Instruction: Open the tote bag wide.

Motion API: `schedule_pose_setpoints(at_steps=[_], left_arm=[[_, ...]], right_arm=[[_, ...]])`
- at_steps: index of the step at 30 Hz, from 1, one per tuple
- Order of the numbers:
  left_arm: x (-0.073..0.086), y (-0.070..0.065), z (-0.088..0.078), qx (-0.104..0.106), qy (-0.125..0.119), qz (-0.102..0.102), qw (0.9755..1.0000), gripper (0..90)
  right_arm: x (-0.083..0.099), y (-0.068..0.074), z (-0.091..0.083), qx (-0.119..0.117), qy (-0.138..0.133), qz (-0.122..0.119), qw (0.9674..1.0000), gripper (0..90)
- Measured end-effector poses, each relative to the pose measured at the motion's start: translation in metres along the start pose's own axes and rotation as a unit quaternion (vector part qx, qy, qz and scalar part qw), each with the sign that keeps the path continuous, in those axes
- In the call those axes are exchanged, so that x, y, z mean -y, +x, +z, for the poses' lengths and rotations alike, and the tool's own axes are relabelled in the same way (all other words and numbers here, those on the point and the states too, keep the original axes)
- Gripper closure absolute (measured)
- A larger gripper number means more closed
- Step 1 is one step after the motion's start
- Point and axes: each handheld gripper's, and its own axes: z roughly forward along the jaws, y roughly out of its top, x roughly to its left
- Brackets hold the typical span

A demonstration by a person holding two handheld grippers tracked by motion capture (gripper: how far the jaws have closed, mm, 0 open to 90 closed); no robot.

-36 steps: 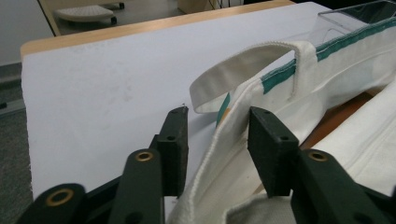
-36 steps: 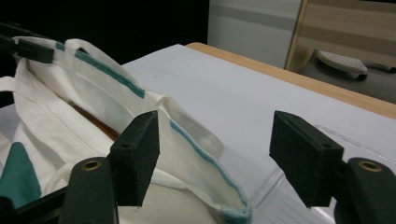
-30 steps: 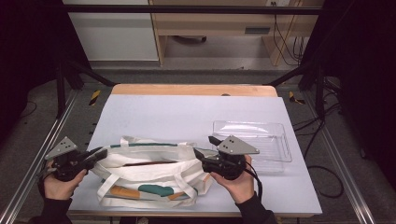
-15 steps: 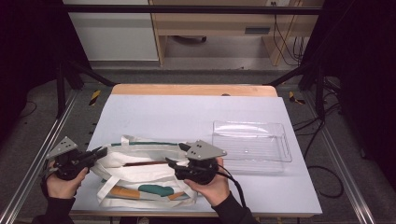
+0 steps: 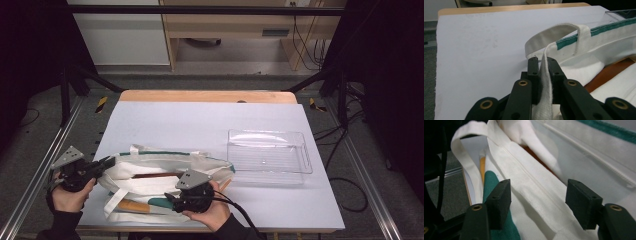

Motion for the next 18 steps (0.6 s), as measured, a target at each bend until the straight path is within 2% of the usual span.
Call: schedule_pose_setpoints(at_steps=[3,7,9,10,11,14,16,18], left_arm=[[0.0001,-0.0003,0.0010,-0.002,0.003,0.000,1.0000,82.8],[0.0008,-0.0003,0.0030,-0.005,0.004,0.000,1.0000,82.6],[0.0009,-0.0002,0.0032,-0.005,0.004,0.000,1.0000,82.6],[0.0010,0.0001,0.0033,-0.005,0.004,-0.001,1.0000,82.6],[0.0011,0.0002,0.0034,-0.005,0.004,-0.002,1.0000,82.6],[0.0013,0.0009,0.0038,-0.006,0.007,-0.003,1.0000,82.6],[0.0013,0.0009,0.0040,-0.006,0.008,-0.005,0.9999,82.6],[0.0014,0.0006,0.0047,-0.011,0.010,-0.006,0.9999,82.7]], right_arm=[[0.0027,0.0011,0.0030,0.002,0.006,-0.005,1.0000,35.2],[0.0063,-0.0003,0.0084,0.012,0.019,-0.010,0.9997,44.2],[0.0072,-0.0006,0.0095,0.007,0.023,-0.010,0.9997,47.8],[0.0077,-0.0007,0.0098,0.005,0.025,-0.013,0.9996,52.2],[0.0083,-0.0016,0.0109,0.007,0.031,-0.017,0.9994,65.8],[0.0074,-0.0057,0.0098,0.009,0.034,-0.015,0.9993,82.2],[0.0057,-0.0085,0.0079,-0.002,0.031,-0.003,0.9995,86.4],[0.0021,-0.0084,0.0053,-0.005,0.030,-0.004,0.9995,87.4]])
